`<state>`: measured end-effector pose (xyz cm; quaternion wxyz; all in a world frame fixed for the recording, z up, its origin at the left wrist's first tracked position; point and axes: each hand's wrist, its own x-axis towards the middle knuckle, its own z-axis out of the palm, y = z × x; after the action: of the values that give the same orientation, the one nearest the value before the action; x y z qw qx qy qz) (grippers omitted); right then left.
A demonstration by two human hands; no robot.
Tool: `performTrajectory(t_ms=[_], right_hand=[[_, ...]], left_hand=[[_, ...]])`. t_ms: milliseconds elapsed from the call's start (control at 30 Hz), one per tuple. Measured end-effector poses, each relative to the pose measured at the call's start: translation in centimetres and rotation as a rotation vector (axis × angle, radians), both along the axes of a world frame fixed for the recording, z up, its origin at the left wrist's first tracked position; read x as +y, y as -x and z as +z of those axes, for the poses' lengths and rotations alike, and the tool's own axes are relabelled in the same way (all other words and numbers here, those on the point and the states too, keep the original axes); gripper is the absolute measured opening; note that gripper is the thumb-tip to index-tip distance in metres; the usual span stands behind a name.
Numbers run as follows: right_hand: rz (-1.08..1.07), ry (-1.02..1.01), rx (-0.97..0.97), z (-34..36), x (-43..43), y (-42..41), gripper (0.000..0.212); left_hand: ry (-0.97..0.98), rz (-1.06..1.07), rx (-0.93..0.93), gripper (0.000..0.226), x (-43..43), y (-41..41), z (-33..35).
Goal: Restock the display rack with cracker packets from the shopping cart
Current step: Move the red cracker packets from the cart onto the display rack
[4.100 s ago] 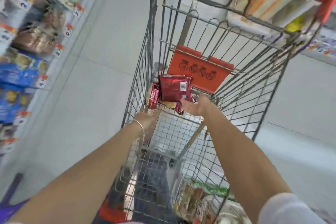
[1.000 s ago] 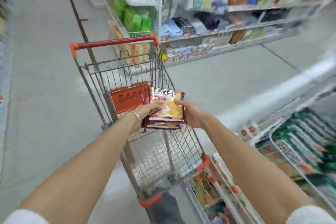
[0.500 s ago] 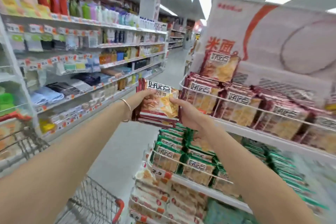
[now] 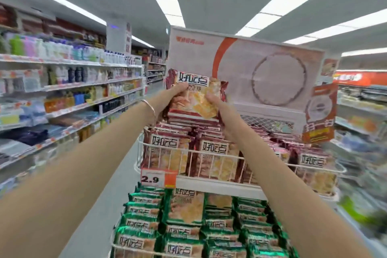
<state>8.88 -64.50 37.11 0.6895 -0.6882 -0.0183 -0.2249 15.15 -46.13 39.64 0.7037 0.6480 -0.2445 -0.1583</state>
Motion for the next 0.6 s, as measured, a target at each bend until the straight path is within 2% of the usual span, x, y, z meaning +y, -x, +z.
performTrajectory(t_ms=[33,67,133,167,333,467,500,600], right_hand=[[-0.038,0.077,-0.027,-0.6,-0.8,-0.4,0.109],[-0.068,0.198,-0.009,-0.9,-0.7,0.0,0.108],[-0.097,0.437,0.071,-2.1,-0.2,0.8,0.095],[-0.072,0.482,0.131,-2.8,-0.6,0.5,0.090],[-0.079,0.364,0.160,-3.9,-1.5,-2.0,0.089],[-0.111,0.448,0.147,-4.5,-1.3,-2.7,0.096],[-0.108,0.465,0.142,-4.6,-1.4,-2.5,0.098],[-0.172,0.481,0.152,-4.6,-1.6,-1.6,0.113]], left_hand=[[0.017,0.025,-0.028,0.029,-0.6,-1.0,-0.4],[0.017,0.072,-0.058,0.022,-0.9,-2.1,-1.2],[-0.049,0.139,-0.093,0.031,-1.5,-3.7,-3.1],[-0.077,0.152,-0.084,0.037,-1.8,-4.2,-4.0],[-0.050,0.213,-0.107,0.041,-3.2,-5.0,-4.7],[-0.042,0.207,-0.126,0.040,-3.2,-5.6,-5.4],[-0.023,0.205,-0.128,0.050,-3.0,-6.0,-5.8],[-0.024,0.250,-0.235,0.098,-2.2,-6.5,-6.5]])
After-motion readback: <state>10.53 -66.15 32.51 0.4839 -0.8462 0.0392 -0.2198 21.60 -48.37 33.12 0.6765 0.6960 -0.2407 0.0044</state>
